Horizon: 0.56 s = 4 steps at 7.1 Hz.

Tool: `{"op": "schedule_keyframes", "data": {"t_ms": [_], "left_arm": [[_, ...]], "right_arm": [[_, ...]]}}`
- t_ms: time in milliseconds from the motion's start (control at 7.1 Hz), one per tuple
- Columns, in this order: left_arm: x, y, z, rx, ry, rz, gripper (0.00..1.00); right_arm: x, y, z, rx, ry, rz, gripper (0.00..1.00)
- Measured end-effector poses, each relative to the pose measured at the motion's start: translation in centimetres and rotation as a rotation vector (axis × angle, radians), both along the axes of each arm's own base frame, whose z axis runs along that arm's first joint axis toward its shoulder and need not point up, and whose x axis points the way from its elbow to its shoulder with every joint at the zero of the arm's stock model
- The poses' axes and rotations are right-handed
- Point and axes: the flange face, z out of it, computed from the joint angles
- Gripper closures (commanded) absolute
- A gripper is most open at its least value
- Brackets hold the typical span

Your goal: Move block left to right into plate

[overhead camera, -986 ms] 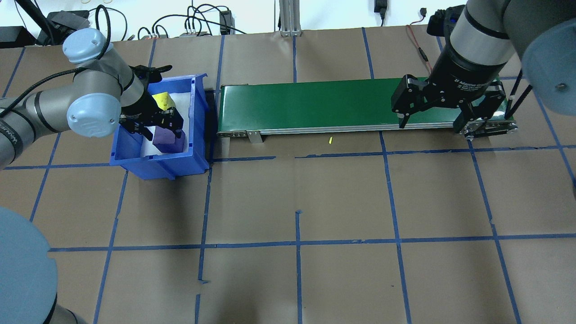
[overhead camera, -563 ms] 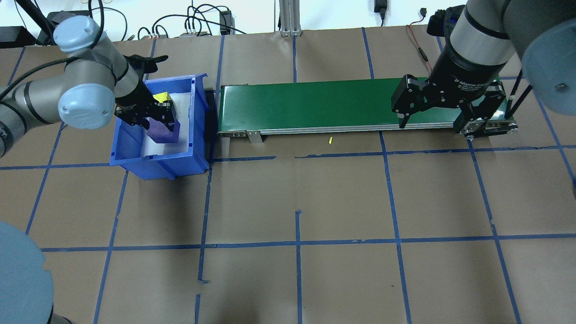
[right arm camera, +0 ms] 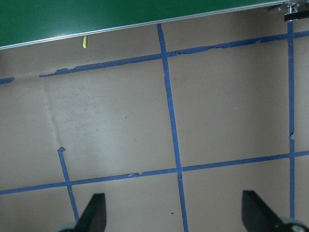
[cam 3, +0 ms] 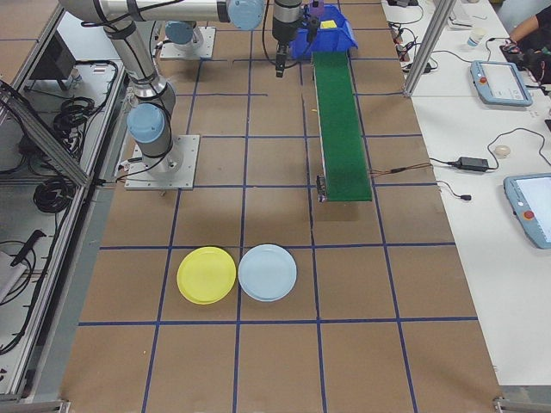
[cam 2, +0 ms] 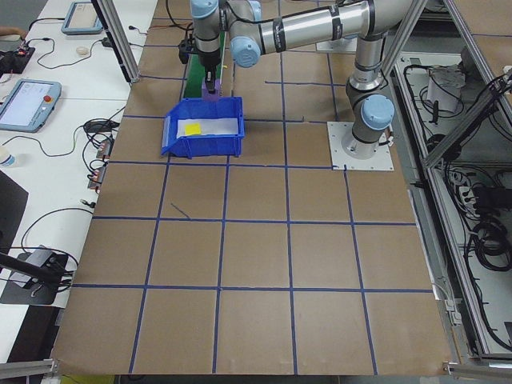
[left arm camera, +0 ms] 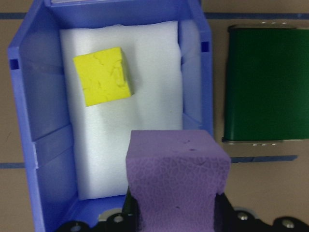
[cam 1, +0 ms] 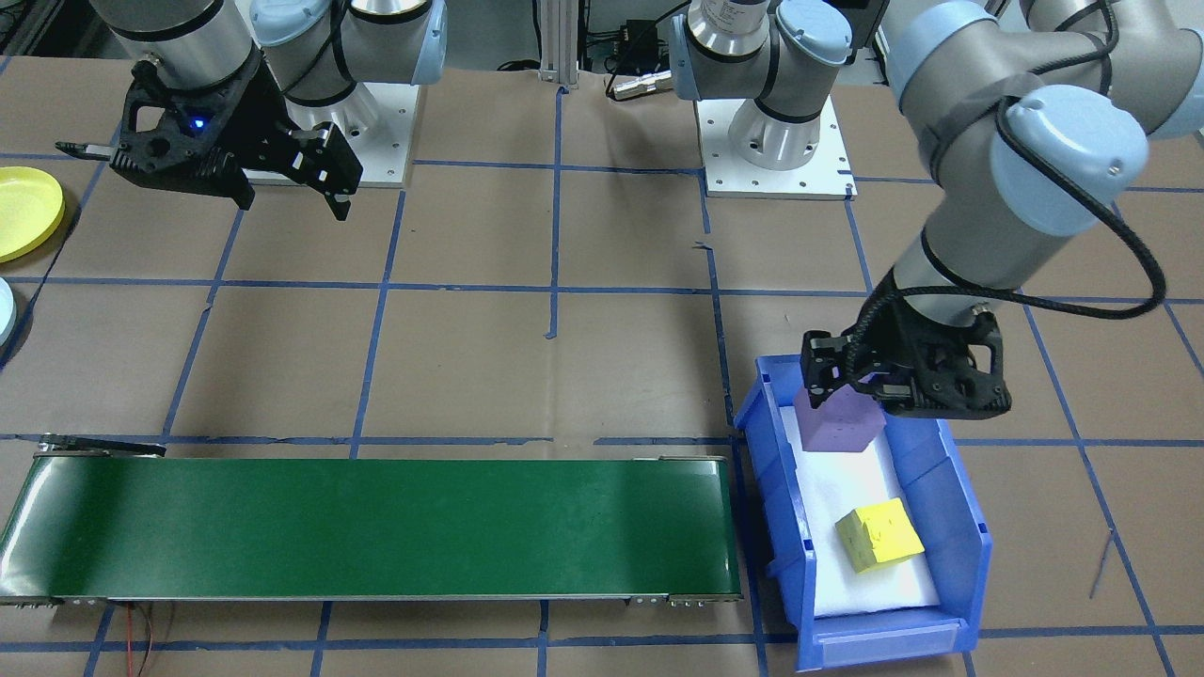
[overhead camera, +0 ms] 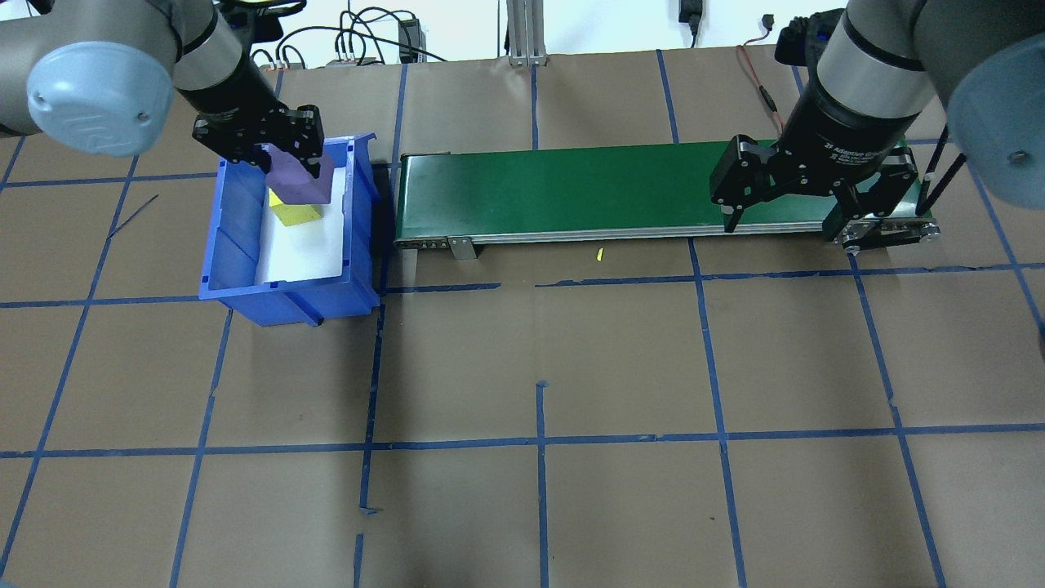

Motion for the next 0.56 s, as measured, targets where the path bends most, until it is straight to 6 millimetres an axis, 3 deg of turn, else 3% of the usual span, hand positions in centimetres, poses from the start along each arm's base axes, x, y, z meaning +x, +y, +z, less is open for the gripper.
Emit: {"op": "schedule_keyframes", "data": {"t_ms": [141, 282, 423, 563], "left_arm": [[-3.1, -0.1, -0.2, -0.029, 0.006, 0.000, 0.62], [-5.6, -0.9, -1.8, -0.050, 0.012, -0.004, 0.56], [-7.9, -2.2, -4.4, -0.071, 0.016, -0.017, 0.53], [-9.5, -3.4, -7.2, -0.085, 0.020, -0.031, 0.42]], "right_arm": [[0.0, 0.0, 0.0, 0.000, 0.000, 0.000, 0.00], [0.0, 0.0, 0.0, 0.000, 0.000, 0.000, 0.00], [0.0, 0.0, 0.0, 0.000, 0.000, 0.000, 0.00], [0.0, 0.0, 0.0, 0.000, 0.000, 0.000, 0.00]]}}
